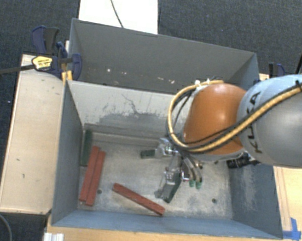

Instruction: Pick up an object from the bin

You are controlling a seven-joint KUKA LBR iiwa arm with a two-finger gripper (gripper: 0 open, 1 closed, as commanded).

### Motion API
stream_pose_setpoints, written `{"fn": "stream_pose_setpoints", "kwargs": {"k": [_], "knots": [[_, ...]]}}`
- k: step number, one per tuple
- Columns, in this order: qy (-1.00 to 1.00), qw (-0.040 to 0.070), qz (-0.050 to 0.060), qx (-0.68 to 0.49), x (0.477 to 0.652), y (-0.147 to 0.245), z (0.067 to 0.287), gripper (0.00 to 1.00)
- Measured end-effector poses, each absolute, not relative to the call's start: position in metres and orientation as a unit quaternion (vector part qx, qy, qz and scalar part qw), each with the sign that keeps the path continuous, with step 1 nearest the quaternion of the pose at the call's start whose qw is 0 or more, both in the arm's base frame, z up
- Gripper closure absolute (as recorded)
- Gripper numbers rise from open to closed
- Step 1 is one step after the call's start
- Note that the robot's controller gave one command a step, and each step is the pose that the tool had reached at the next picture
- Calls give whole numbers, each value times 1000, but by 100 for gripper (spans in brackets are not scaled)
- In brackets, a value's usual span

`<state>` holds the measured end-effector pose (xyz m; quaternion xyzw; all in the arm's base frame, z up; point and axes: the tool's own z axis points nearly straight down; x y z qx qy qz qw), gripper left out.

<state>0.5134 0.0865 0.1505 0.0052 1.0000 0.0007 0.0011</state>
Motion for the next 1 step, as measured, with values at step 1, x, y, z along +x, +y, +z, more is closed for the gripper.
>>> {"fn": "stream_pose_setpoints", "kwargs": {"k": [1], "knots": [[984,-2,-1,179,483,95,71,0]]}}
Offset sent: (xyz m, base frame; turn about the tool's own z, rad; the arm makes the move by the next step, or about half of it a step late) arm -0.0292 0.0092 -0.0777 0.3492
